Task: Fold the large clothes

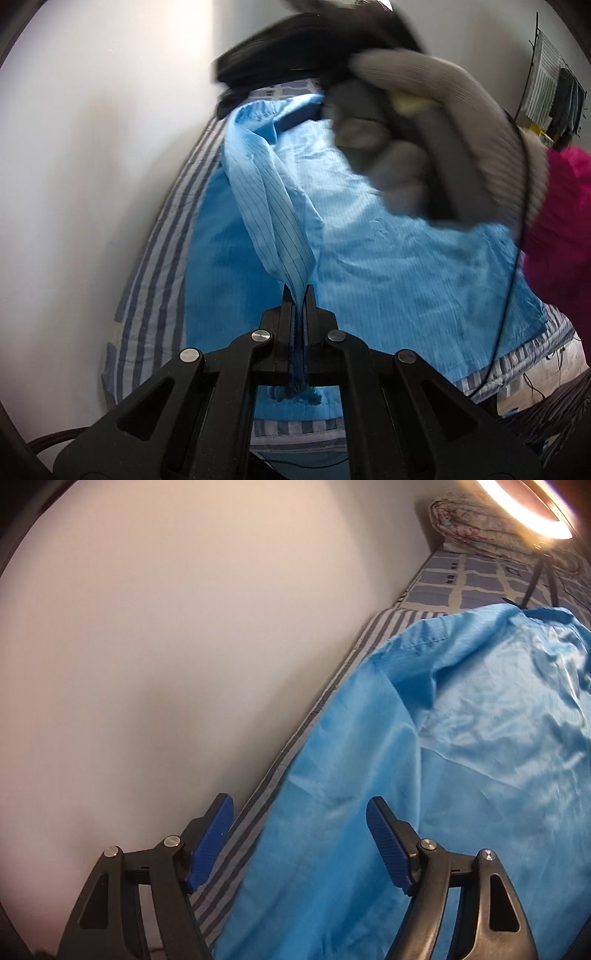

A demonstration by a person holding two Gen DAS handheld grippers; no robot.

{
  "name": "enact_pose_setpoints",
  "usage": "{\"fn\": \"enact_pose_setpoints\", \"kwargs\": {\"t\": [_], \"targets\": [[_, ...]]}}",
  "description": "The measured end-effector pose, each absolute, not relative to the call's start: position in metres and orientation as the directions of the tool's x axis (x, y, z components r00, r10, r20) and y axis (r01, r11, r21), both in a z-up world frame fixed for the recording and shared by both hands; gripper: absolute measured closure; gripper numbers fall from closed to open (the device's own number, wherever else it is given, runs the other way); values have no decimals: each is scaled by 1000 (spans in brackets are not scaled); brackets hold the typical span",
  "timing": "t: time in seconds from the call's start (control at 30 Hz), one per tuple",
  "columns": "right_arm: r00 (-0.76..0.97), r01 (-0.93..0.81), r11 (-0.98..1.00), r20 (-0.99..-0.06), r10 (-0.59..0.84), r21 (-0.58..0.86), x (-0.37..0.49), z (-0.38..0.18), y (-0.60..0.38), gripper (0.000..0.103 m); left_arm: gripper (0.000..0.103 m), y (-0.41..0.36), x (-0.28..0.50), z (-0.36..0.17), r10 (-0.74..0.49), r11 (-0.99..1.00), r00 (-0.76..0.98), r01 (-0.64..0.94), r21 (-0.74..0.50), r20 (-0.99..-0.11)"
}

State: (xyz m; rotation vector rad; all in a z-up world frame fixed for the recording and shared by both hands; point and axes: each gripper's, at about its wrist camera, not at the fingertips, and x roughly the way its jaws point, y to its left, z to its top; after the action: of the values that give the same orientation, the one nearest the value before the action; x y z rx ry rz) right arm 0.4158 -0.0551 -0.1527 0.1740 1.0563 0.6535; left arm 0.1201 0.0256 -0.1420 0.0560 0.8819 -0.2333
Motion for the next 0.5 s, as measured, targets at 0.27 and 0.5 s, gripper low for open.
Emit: {"fn": "enact_pose_setpoints", "kwargs": {"t": [0.27, 0.5], "targets": [[294, -378, 873, -855, 428, 308, 437, -183, -30, 96, 103, 16, 117, -146, -201, 964, 592, 260, -50, -781], [332, -329, 867, -813, 477, 374, 430, -174, -75, 103, 103, -3, 107, -149, -224, 947, 591, 320, -29, -775]]}}
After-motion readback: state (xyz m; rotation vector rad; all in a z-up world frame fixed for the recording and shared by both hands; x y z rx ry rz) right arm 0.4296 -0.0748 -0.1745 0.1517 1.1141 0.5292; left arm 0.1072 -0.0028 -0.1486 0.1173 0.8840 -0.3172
